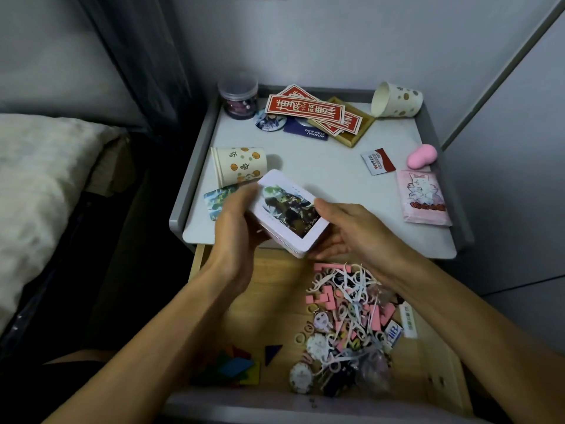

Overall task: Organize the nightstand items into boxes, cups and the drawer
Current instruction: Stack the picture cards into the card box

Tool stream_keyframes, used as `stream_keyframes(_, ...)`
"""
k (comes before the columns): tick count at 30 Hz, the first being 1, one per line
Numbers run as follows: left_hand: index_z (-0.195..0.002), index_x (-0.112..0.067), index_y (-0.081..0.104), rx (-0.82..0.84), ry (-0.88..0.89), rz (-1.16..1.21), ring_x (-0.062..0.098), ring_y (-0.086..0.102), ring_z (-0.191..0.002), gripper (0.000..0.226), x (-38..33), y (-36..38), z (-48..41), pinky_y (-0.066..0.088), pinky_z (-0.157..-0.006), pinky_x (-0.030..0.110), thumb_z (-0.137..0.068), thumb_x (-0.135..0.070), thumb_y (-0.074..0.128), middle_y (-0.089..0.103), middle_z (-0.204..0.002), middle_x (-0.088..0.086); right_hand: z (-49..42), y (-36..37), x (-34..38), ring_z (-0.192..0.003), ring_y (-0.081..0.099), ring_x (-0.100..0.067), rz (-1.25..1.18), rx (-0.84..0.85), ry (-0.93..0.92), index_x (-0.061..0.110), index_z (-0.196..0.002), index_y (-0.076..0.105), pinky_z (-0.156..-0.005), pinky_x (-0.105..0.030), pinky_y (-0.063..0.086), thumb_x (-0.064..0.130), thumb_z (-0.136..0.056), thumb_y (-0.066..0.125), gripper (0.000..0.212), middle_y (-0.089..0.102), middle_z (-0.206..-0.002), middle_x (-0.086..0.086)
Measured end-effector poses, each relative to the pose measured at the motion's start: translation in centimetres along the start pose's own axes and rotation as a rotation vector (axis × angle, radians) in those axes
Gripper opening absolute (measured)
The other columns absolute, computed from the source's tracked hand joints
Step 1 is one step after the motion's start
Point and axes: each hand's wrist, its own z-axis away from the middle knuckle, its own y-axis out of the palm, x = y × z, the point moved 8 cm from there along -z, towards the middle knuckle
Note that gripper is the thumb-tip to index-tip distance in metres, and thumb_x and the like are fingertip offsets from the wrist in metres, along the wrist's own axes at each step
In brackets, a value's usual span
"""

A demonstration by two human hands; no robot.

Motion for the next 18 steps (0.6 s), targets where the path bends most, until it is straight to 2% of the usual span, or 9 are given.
stream_keyframes(2, -0.121, -0.013, 0.058, -0.041, 0.053, -0.164, 0.025, 0.072, -0.088, 0.036, -1.7, -1.2, -0.7, 0.06, -0.073, 0.035, -0.099, -0.041, 0.053, 0.074, -0.102, 0.008, 0.3, -0.2, 0.7, -0.082, 0.073, -0.023, 0.099, 0.001, -0.068, 0.006, -0.107, 0.065, -0.072, -0.033, 0.061, 0.037, -0.1, 0.05, 0.035, 0.075, -0.093, -0.009)
stream_keyframes(4, -0.108, -0.017, 0.065, 0.006, 0.151, -0.456, 0.026, 0.072, -0.089, 0.039, -2.9, -1.2, -1.0, 0.06, -0.081, 0.043, -0.096, -0.053, 0.054, 0.074, -0.098, 0.007, 0.6, 0.2, 1.1, -0.087, 0.073, -0.022, 0.18, 0.016, -0.113, 0.009, -0.1, 0.065, -0.081, -0.043, 0.06, 0.038, -0.099, 0.053, 0.032, 0.075, -0.093, -0.007)
stream_keyframes(6, -0.091, -0.011, 0.07, 0.015, 0.248, -0.754, 0.021, 0.072, -0.082, 0.052, -3.3, -0.6, -0.4, 0.058, -0.081, 0.045, -0.095, -0.06, 0.05, 0.073, -0.084, 0.003, 0.9, 0.6, 0.7, -0.09, 0.072, -0.027, 0.219, -0.002, -0.113, 0.012, -0.096, 0.066, -0.085, -0.055, 0.057, 0.042, -0.097, 0.055, 0.032, 0.074, -0.093, -0.006)
stream_keyframes(9, -0.086, 0.0, 0.07, -0.065, 0.311, -0.846, 0.013, 0.07, -0.071, 0.061, -3.5, -0.3, -0.2, 0.058, -0.07, 0.03, -0.095, -0.057, 0.049, 0.071, -0.075, 0.0, 1.1, 0.8, -0.3, -0.092, 0.071, -0.032, 0.161, -0.045, -0.094, 0.017, -0.098, 0.067, -0.085, -0.061, 0.054, 0.047, -0.096, 0.056, 0.033, 0.075, -0.095, -0.005)
stream_keyframes(11, -0.084, 0.0, 0.069, -0.087, 0.314, -0.827, 0.015, 0.07, -0.069, 0.062, -3.4, -0.8, -0.4, 0.056, -0.064, 0.023, -0.095, -0.058, 0.049, 0.071, -0.075, 0.004, 1.3, 1.1, -0.6, -0.092, 0.072, -0.028, 0.091, -0.059, -0.103, 0.018, -0.105, 0.065, -0.081, -0.053, 0.059, 0.045, -0.096, 0.056, 0.03, 0.074, -0.099, -0.005)
stream_keyframes(14, -0.082, -0.007, 0.068, -0.078, 0.267, -0.765, 0.022, 0.073, -0.073, 0.06, -2.8, -1.5, -0.8, 0.059, -0.069, 0.037, -0.094, -0.062, 0.047, 0.073, -0.078, 0.007, 1.7, 2.6, -1.0, -0.092, 0.073, -0.023, -0.044, 0.034, -0.058, 0.018, -0.123, 0.059, -0.073, -0.036, 0.061, 0.036, -0.095, 0.06, 0.033, 0.072, -0.109, -0.006)
stream_keyframes(18, -0.08, -0.012, 0.066, -0.043, 0.273, -0.808, 0.026, 0.073, -0.074, 0.066, -2.8, -2.1, 0.0, 0.059, -0.073, 0.046, -0.09, -0.073, 0.044, 0.073, -0.078, 0.009, 2.4, 3.7, -1.5, -0.088, 0.074, -0.029, -0.085, 0.089, -0.047, 0.012, -0.125, 0.061, -0.077, -0.032, 0.061, 0.029, -0.097, 0.059, 0.033, 0.074, -0.106, -0.008)
